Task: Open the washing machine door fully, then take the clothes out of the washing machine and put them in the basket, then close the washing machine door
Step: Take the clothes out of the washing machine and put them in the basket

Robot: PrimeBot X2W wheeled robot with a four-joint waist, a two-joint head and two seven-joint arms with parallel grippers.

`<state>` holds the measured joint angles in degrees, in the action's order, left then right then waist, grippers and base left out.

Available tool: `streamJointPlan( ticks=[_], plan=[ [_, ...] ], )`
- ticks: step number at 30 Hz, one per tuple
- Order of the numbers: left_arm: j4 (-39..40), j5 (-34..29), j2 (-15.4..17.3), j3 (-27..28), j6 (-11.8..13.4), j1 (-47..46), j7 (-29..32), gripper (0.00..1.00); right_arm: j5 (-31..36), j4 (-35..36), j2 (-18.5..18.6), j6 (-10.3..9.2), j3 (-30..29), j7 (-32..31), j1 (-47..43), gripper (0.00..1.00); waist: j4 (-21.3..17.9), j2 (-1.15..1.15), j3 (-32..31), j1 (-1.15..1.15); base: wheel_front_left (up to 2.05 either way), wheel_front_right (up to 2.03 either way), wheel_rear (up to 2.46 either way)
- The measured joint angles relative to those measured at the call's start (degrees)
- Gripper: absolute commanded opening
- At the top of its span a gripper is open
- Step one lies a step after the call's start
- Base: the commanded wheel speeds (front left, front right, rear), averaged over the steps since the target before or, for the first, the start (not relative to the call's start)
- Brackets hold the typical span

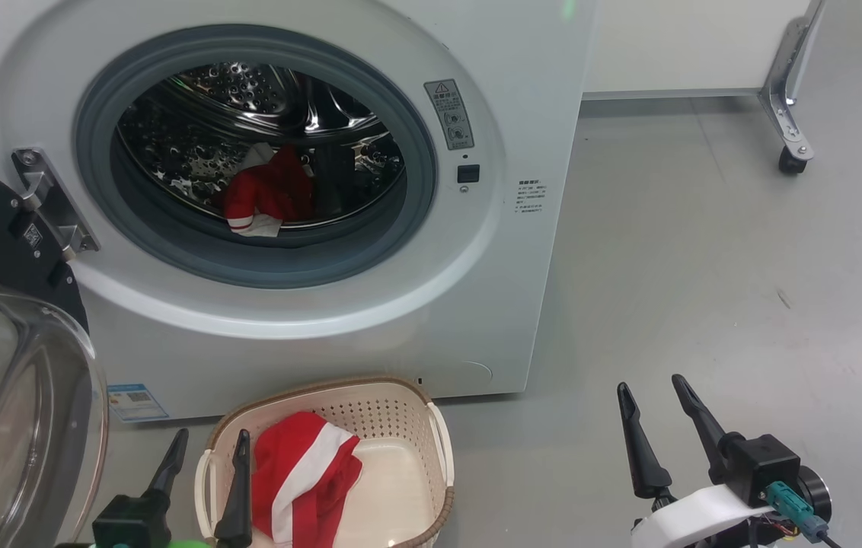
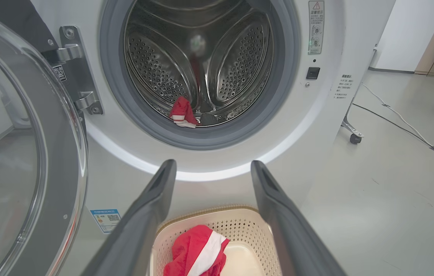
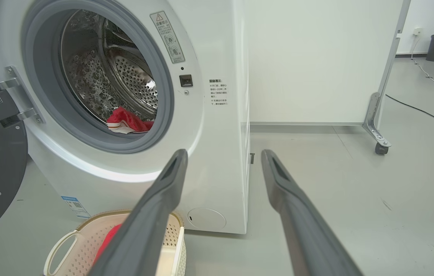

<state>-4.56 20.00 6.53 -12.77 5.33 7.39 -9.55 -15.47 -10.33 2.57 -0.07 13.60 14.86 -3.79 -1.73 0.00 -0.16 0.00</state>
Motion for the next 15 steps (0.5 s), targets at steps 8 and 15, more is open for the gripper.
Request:
streamJointPlan(
  ticks=[8,15],
  plan=[
    [1.1,0.0,-0.3,0.5,0.4,0.0,1.5,1.0,0.6,0.9,0.0,0.51,0.7,0.0,0.0,1.0,-0.2,0.0,2.2,0.0,0.0,0.0,0.0],
    [0.7,0.0,-0.4,0.3,0.4,-2.4,2.9,1.0,1.0,2.5,0.0,0.43,0.6,0.0,0.5,1.0,-0.4,0.0,5.6,0.0,0.0,0.0,0.0]
  ],
)
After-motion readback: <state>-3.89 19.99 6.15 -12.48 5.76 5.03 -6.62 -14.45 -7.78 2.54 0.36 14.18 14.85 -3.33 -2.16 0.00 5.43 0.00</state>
